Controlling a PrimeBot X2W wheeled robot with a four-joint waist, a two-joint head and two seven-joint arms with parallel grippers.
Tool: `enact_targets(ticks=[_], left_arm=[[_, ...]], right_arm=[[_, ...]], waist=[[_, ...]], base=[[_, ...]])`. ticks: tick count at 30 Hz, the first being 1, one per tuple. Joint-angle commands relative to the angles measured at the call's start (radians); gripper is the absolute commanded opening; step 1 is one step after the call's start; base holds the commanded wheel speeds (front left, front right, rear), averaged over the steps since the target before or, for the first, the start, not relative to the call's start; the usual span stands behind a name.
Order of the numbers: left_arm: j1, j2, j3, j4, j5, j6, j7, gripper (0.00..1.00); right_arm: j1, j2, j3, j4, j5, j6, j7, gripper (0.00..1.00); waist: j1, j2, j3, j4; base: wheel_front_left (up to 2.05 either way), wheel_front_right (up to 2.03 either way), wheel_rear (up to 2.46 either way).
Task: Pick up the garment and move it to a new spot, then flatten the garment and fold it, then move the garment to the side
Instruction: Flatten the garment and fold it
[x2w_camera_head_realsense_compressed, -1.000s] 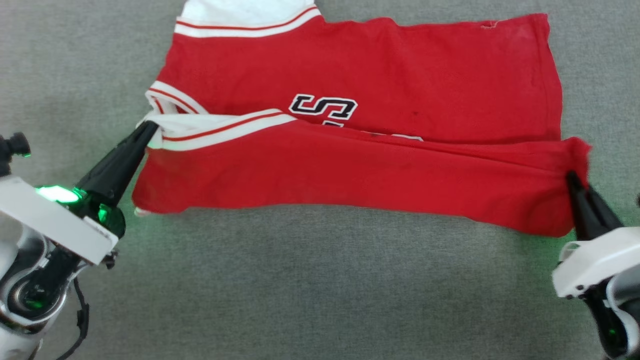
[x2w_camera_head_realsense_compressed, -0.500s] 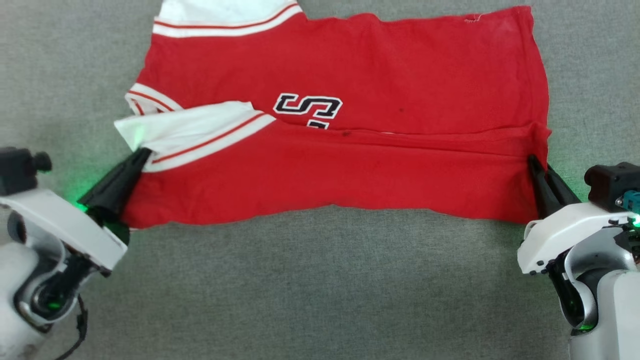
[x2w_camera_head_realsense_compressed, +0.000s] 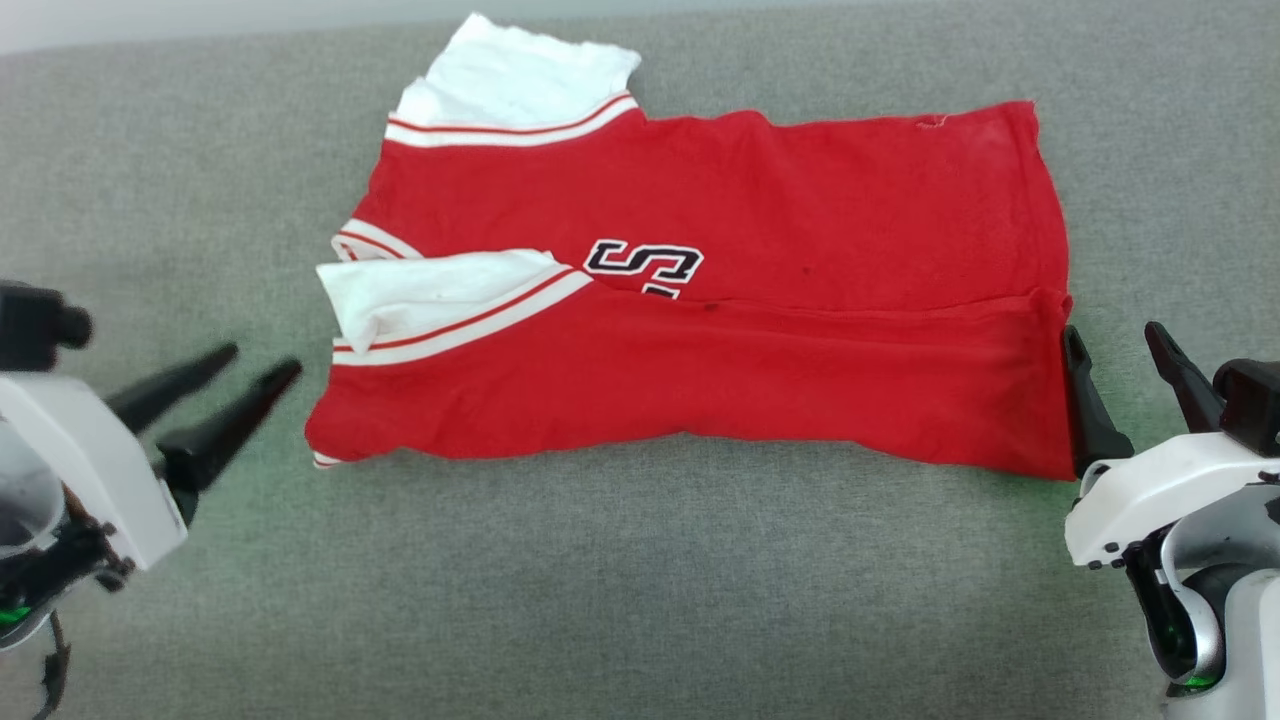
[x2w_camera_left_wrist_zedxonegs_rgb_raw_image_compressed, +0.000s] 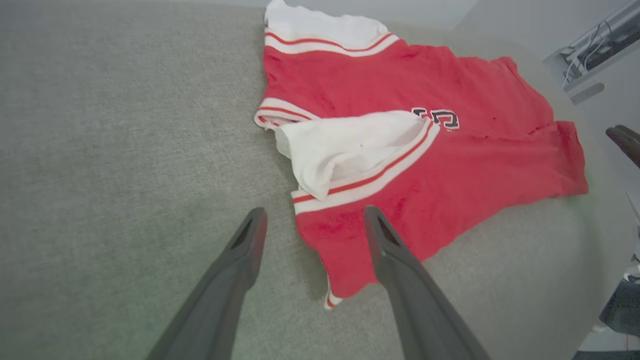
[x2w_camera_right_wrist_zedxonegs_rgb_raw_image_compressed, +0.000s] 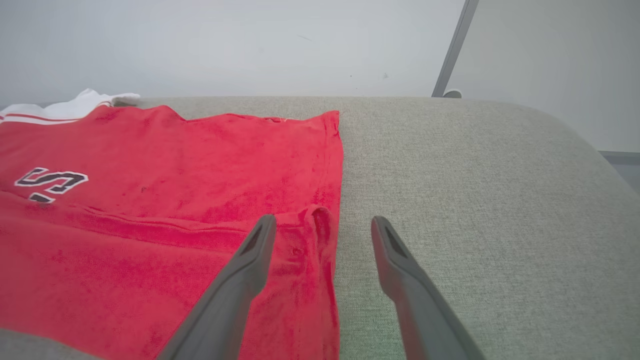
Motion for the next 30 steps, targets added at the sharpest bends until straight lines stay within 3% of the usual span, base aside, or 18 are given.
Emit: enact_targets(ticks=[1, 11, 19, 20, 21, 22, 23, 30], left_arm=[[-0.016, 0.008, -0.020, -0.015, -0.025, 0.003, 0.063, 1.00], [-0.091, 0.000, -0.072, 0.062, -0.169, 0.003, 0.417, 1.00], [-0.070, -0.013, -0.090, 0.116, -0.210, 0.003, 0.529, 1.00], [-0.061, -0.017, -0.093, 0.118, -0.215, 0.003, 0.538, 0.92], [-0.054, -0.021, -0.096, 0.113, -0.214, 0.003, 0.546, 0.51], [-0.046, -0.024, -0.094, 0.105, -0.226, 0.003, 0.552, 0.35], [-0.039, -0.030, -0.087, 0.097, -0.244, 0.003, 0.558, 0.03], [-0.015, 0.001, -0.029, 0.037, -0.252, 0.003, 0.565, 0.00]], right_arm=[[0.016, -0.001, 0.004, -0.007, 0.005, -0.002, 0.002, 1.00], [0.029, 0.000, 0.064, -0.063, 0.027, -0.002, 0.001, 1.00], [0.042, 0.000, 0.084, -0.100, 0.041, -0.002, 0.002, 1.00], [0.042, -0.001, 0.081, -0.106, 0.041, -0.002, 0.004, 1.00], [0.043, 0.000, 0.079, -0.109, 0.040, -0.002, 0.007, 1.00], [0.044, 0.000, 0.077, -0.111, 0.039, -0.002, 0.010, 1.00], [0.044, 0.000, 0.075, -0.114, 0.037, -0.002, 0.015, 1.00], [0.026, 0.000, 0.104, -0.148, -0.001, -0.002, 0.131, 1.00]], waist=[[0.0000, 0.0000, -0.017, -0.004], [0.0000, 0.0000, 0.031, -0.072], [0.0000, 0.0000, 0.064, -0.123], [0.0000, 0.0000, 0.066, -0.125], [0.0000, 0.0000, 0.068, -0.127], [0.0000, 0.0000, 0.069, -0.128], [0.0000, 0.0000, 0.070, -0.128], [0.0000, 0.0000, 0.075, -0.113]], base=[[0.00, 0.00, 0.00], [0.00, 0.00, 0.00], [0.00, 0.00, 0.00], [0.00, 0.00, 0.00], [0.00, 0.00, 0.00], [0.00, 0.00, 0.00], [0.00, 0.00, 0.00], [0.00, 0.00, 0.00]])
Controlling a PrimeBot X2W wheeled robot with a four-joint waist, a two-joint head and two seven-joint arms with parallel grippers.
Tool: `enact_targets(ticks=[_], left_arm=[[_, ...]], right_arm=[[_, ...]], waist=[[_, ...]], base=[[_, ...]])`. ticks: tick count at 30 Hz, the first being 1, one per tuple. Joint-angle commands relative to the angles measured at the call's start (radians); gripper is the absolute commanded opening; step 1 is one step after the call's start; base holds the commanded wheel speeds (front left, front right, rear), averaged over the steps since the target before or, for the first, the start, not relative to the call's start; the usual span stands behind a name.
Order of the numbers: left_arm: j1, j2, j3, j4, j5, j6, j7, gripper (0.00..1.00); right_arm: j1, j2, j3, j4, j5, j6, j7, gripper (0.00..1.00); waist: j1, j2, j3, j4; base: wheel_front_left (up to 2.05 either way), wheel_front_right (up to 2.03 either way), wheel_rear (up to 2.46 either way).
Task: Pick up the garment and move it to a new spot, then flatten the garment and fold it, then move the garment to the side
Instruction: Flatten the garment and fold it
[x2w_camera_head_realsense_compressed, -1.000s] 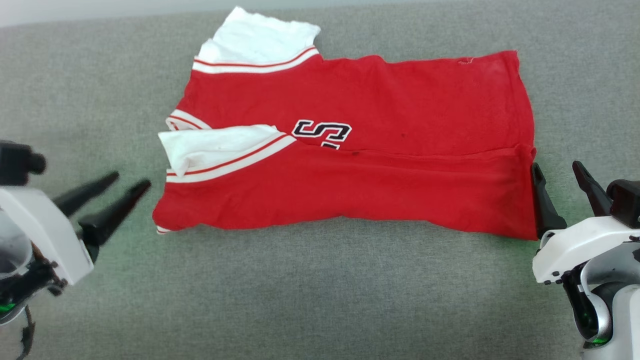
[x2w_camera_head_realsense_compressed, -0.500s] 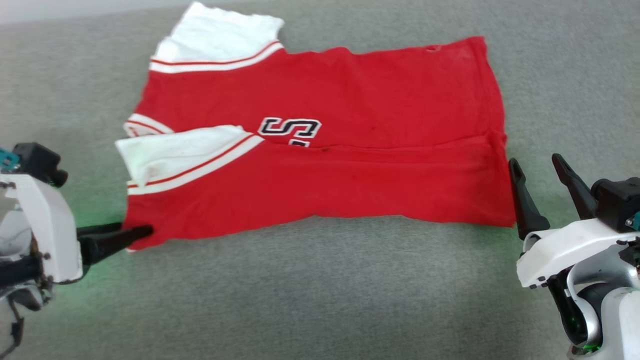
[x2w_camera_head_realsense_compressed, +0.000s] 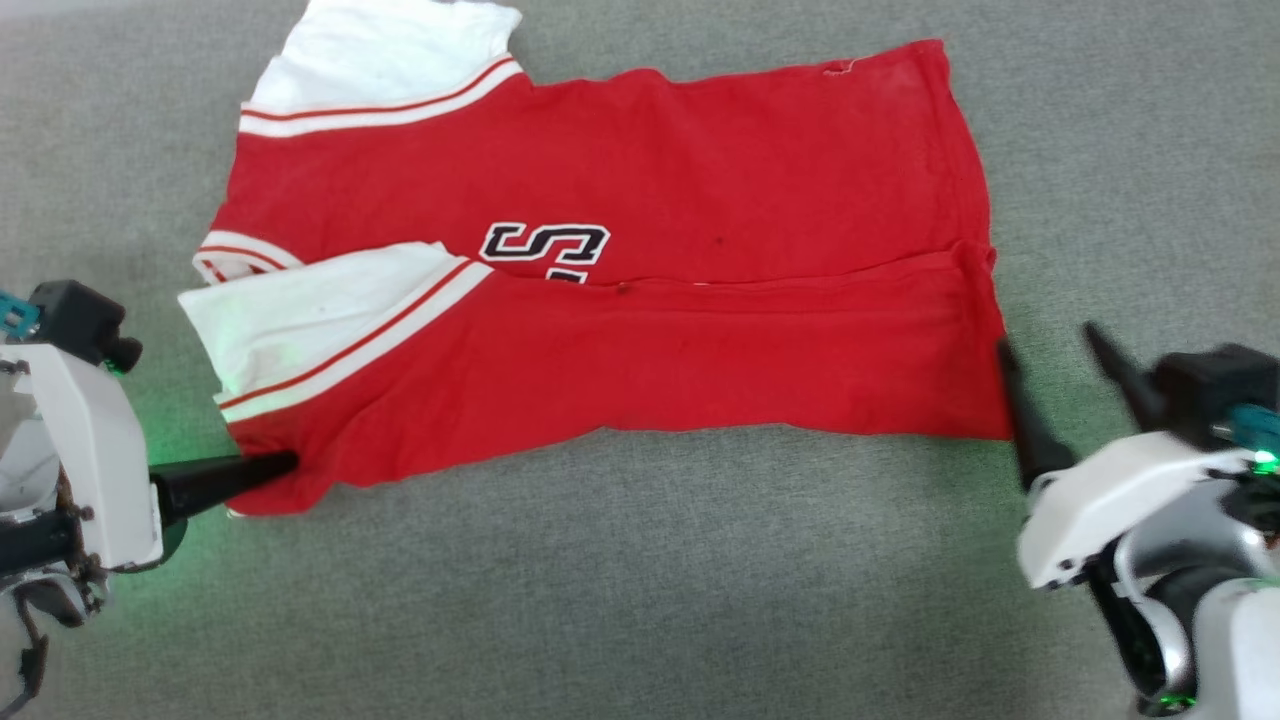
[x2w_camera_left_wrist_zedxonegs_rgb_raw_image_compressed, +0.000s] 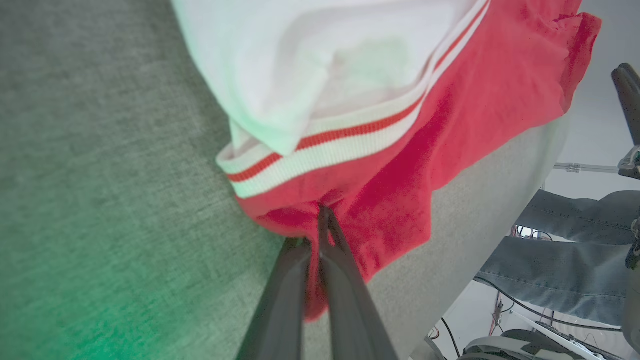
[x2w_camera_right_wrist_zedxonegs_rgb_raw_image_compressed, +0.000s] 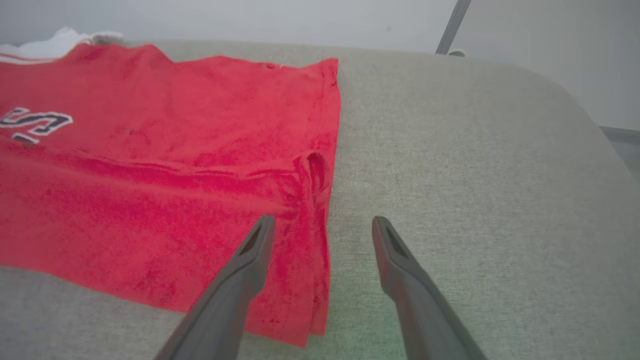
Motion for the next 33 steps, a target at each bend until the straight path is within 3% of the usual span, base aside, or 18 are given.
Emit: enact_targets(ticks=[1, 6, 11, 16, 17, 18, 19, 25, 33], left_arm=[[0.034, -0.004, -0.010, -0.003, 0.011, 0.003, 0.002, 0.00], [0.049, -0.001, 0.020, -0.023, 0.030, 0.003, -0.007, 0.00], [0.056, -0.015, 0.045, -0.038, 0.047, 0.003, -0.016, 0.00], [0.068, -0.033, 0.068, -0.047, 0.059, 0.003, -0.024, 0.00], [0.071, -0.038, 0.073, -0.048, 0.060, 0.003, -0.028, 0.00], [0.072, -0.042, 0.077, -0.049, 0.062, 0.003, -0.029, 0.00], [0.076, -0.043, 0.081, -0.052, 0.063, 0.003, -0.033, 0.00], [0.123, -0.039, 0.123, -0.097, 0.062, 0.003, -0.087, 0.00], [0.289, 0.013, 0.173, -0.241, 0.046, 0.003, -0.211, 0.00]], right_arm=[[-0.011, 0.001, 0.015, -0.002, -0.001, -0.002, 0.037, 1.00], [-0.053, -0.033, 0.063, 0.013, 0.013, -0.002, 0.266, 1.00], [-0.099, -0.031, 0.039, 0.047, 0.019, -0.002, 0.493, 1.00], [-0.127, -0.017, 0.022, 0.073, 0.011, -0.002, 0.584, 1.00], [-0.129, -0.015, 0.020, 0.076, 0.011, -0.002, 0.586, 0.44], [-0.127, -0.014, 0.021, 0.079, 0.011, -0.002, 0.587, 0.17], [-0.126, -0.013, 0.020, 0.080, 0.015, -0.002, 0.588, 0.00], [-0.104, -0.046, -0.009, 0.048, 0.035, -0.002, 0.541, 0.00], [-0.018, -0.130, 0.010, -0.008, 0.117, -0.002, 0.562, 0.00]], waist=[[0.0000, 0.0000, 0.003, 0.004], [0.0000, 0.0000, 0.015, 0.015], [0.0000, 0.0000, 0.024, 0.028], [0.0000, 0.0000, 0.029, 0.043], [0.0000, 0.0000, 0.028, 0.047], [0.0000, 0.0000, 0.026, 0.051], [0.0000, 0.0000, 0.024, 0.055], [0.0000, 0.0000, -0.016, 0.077], [0.0000, 0.0000, -0.071, 0.099]], base=[[0.00, 0.00, 0.00], [0.00, 0.00, 0.00], [0.00, 0.00, 0.00], [0.00, 0.00, 0.00], [0.00, 0.00, 0.00], [0.00, 0.00, 0.00], [0.00, 0.00, 0.00], [0.00, 0.00, 0.00], [0.00, 0.00, 0.00]])
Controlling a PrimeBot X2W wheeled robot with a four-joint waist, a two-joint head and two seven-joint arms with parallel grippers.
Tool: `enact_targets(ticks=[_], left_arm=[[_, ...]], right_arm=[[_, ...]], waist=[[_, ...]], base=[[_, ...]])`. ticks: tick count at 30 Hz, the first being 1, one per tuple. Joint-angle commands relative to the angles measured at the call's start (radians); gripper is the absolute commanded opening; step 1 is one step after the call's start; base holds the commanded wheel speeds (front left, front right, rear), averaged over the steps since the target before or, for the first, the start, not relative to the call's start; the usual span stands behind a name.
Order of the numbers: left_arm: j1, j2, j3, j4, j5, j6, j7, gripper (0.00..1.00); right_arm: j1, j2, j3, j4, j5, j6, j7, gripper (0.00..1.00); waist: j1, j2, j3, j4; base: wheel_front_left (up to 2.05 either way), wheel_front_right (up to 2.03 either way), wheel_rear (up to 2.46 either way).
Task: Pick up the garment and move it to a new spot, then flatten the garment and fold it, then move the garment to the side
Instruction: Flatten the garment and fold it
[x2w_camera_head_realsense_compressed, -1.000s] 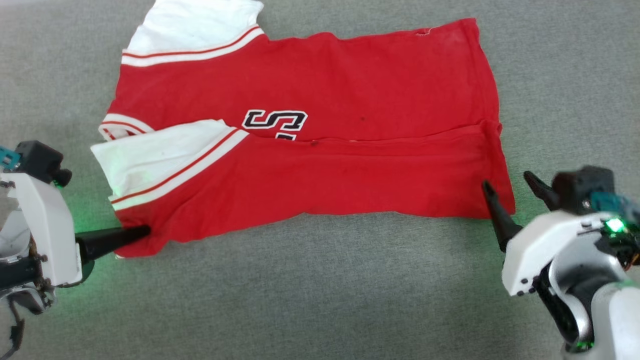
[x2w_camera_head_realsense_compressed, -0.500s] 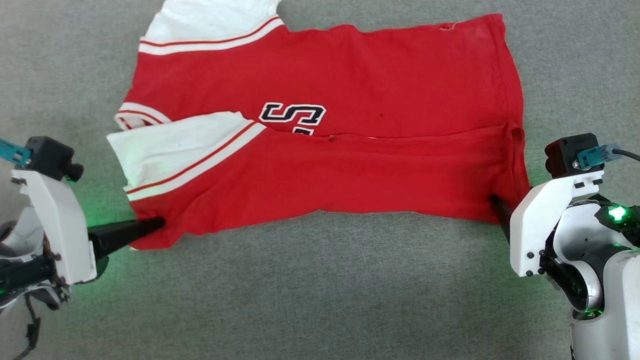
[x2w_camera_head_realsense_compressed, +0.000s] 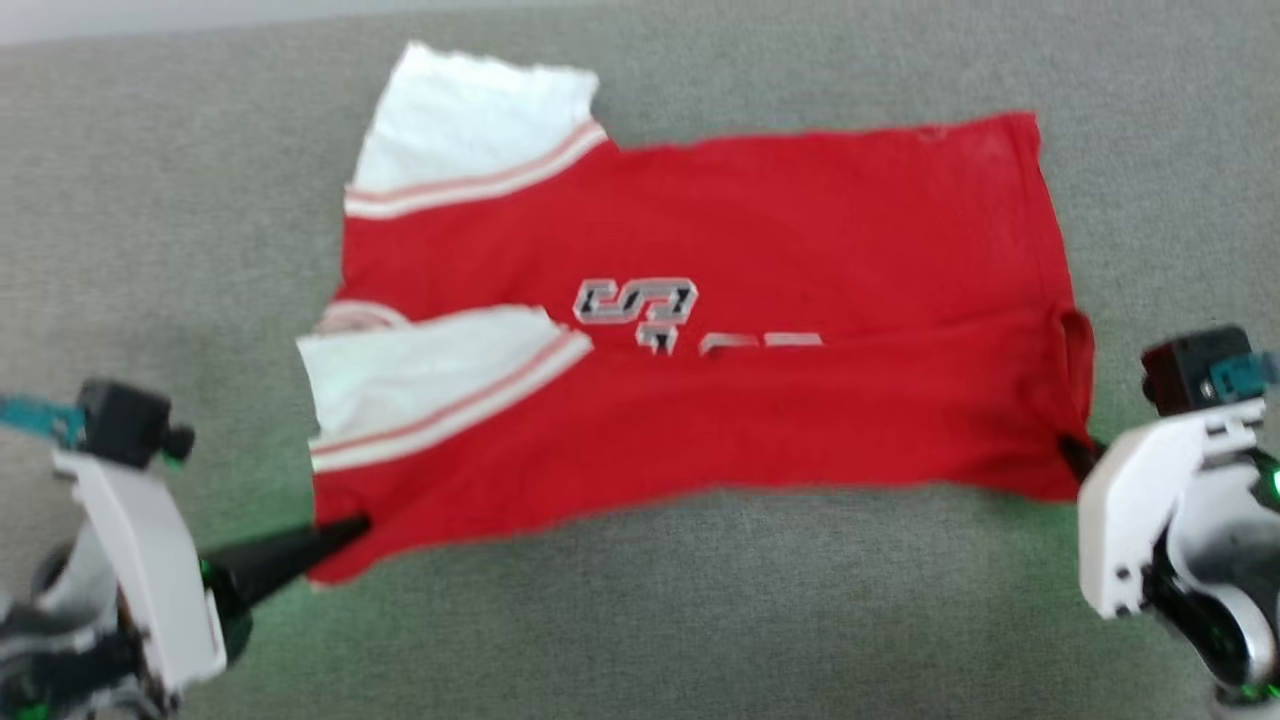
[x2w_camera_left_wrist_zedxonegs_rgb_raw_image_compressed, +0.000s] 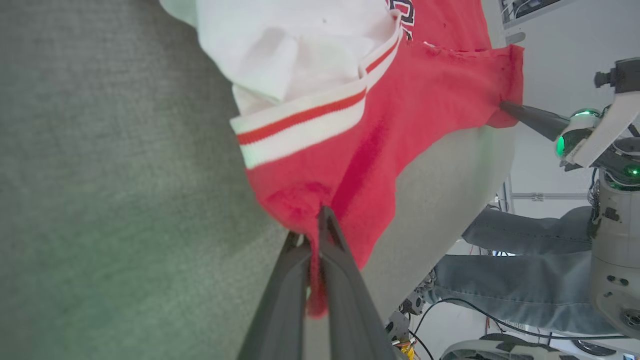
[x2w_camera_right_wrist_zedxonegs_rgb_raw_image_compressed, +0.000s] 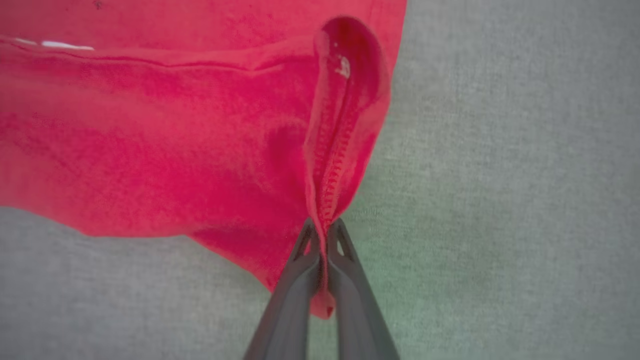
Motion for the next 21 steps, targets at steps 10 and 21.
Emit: enact_targets(ticks=[10, 21], left_arm=[[0.217, 0.091, 0.013, -0.186, 0.051, 0.003, -0.159, 0.00], [0.251, 0.103, 0.039, -0.205, 0.078, 0.003, -0.237, 1.00]], right_arm=[[0.175, -0.074, -0.043, -0.134, 0.077, -0.002, 0.050, 0.00], [0.239, -0.030, -0.114, -0.209, 0.051, -0.002, -0.011, 1.00]], waist=[[0.0000, 0.0000, -0.023, 0.029], [0.0000, 0.0000, -0.026, 0.023]], base=[[0.00, 0.00, 0.00], [0.00, 0.00, 0.00]])
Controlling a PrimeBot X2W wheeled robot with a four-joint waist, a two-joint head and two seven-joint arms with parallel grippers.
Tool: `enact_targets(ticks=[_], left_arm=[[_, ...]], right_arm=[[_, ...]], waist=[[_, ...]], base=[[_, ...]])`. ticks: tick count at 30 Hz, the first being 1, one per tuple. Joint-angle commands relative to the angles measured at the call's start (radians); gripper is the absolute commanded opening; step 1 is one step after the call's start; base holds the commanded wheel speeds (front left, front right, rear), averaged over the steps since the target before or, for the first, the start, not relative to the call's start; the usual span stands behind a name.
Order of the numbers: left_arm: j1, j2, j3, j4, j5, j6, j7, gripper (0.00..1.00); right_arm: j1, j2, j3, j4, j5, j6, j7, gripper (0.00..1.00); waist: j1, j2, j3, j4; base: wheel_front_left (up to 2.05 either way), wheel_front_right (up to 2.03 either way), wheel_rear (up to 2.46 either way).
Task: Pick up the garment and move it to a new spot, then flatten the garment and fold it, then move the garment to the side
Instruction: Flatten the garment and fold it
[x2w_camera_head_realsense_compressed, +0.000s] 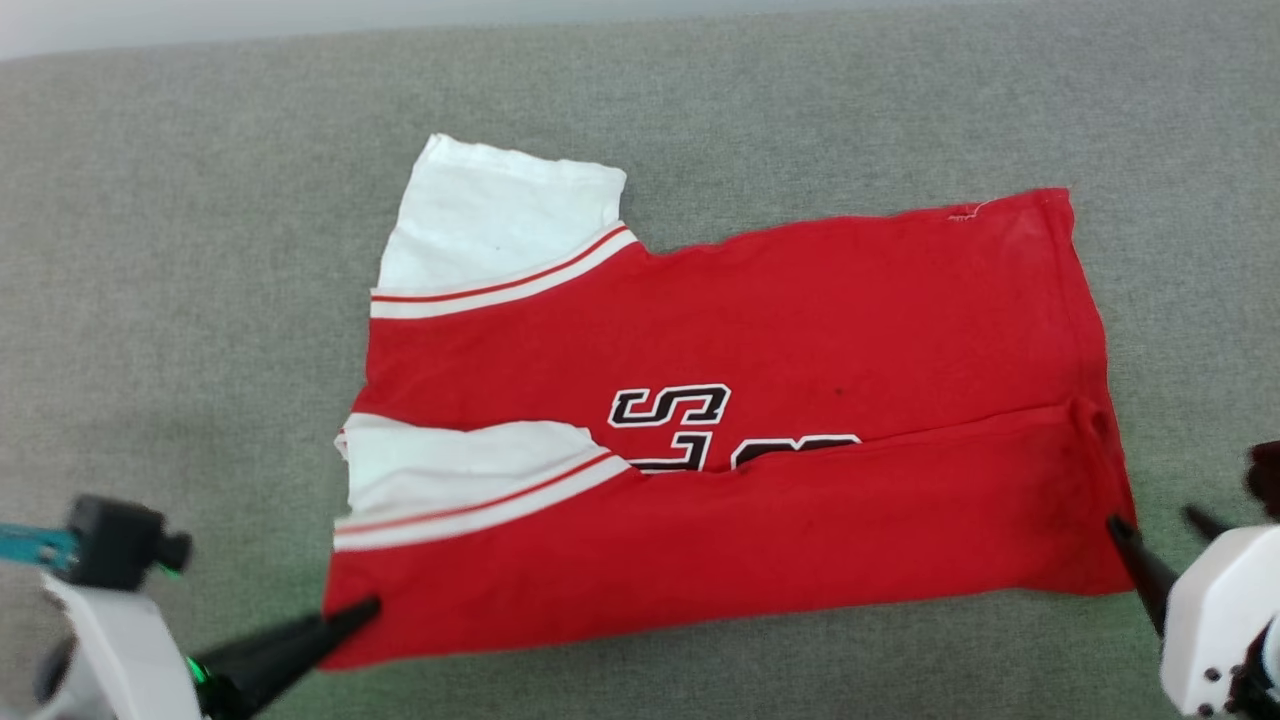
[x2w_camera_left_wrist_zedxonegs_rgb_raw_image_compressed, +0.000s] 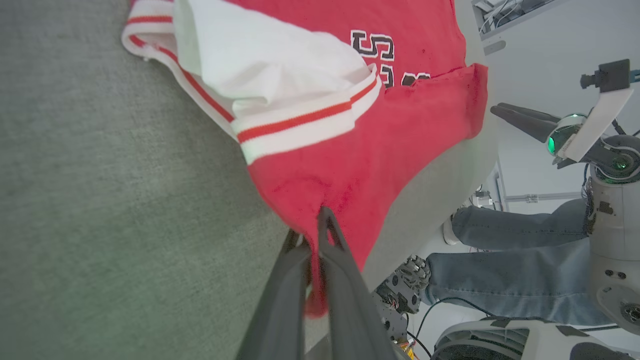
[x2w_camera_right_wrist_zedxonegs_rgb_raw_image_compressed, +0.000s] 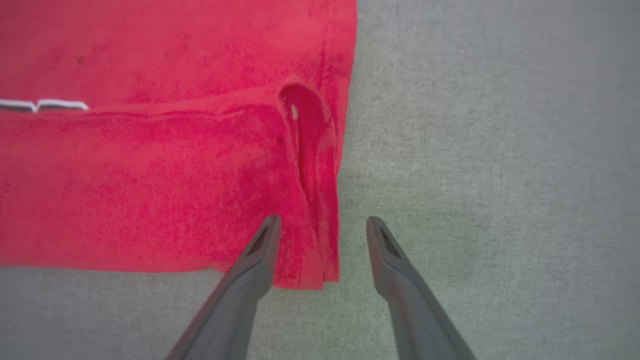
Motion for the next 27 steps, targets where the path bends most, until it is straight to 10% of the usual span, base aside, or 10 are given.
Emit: enact_targets(ticks=[1, 15, 27], left_arm=[[-0.004, 0.007, 0.021, 0.010, 0.001, 0.003, -0.024, 1.00], [-0.180, -0.052, 0.185, 0.347, 0.053, 0.003, -0.211, 1.00], [-0.617, -0.171, 0.115, 0.664, 0.306, 0.003, -0.054, 1.00]], right_arm=[[0.002, 0.014, -0.016, -0.018, -0.014, -0.002, -0.024, 1.00], [-0.150, 0.141, 0.140, 0.065, -0.176, -0.002, -0.602, 1.00], [-0.163, 0.159, 0.191, 0.183, -0.108, -0.002, -0.966, 1.00]], waist=[[0.0000, 0.0000, -0.002, -0.002], [0.0000, 0.0000, 0.020, -0.065], [0.0000, 0.0000, 0.100, -0.219]], base=[[0.00, 0.00, 0.00], [0.00, 0.00, 0.00], [0.00, 0.00, 0.00]])
